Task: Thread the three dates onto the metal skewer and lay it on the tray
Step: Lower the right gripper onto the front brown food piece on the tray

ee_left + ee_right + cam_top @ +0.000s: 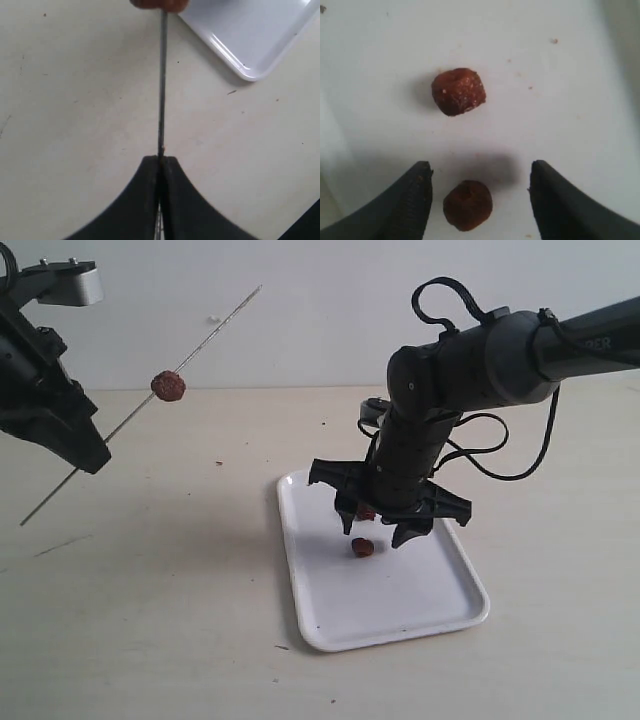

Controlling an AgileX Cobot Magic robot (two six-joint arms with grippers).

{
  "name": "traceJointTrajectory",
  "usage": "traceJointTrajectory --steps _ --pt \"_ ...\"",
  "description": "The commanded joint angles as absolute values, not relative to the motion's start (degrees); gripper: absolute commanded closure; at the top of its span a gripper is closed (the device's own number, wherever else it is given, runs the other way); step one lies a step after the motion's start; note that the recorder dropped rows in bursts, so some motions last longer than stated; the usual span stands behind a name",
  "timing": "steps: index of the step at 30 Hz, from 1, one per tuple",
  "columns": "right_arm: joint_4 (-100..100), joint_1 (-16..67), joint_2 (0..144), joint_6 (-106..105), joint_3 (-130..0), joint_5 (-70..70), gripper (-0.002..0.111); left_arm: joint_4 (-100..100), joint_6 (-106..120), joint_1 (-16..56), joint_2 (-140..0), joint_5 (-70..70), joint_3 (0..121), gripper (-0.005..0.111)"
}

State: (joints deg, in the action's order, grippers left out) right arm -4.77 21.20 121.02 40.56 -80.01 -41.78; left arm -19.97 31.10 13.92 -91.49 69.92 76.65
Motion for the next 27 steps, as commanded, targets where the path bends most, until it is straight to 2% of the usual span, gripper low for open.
traceJointTrajectory --steps 1,21,27 --pt "-4.15 21.33 120.93 40.57 -80.37 -41.0 0.052 -21.39 31.49 13.88 -91.03 69.55 76.63 0.107" --pt "-7.31 21.33 121.87 36.04 -80.37 -43.03 0.052 -21.77 31.49 13.88 -91.03 69.43 76.63 0.107" --pt "-7.18 21.33 121.97 36.04 -80.37 -42.58 0.058 -21.75 31.72 13.88 -91.03 69.43 76.63 0.107"
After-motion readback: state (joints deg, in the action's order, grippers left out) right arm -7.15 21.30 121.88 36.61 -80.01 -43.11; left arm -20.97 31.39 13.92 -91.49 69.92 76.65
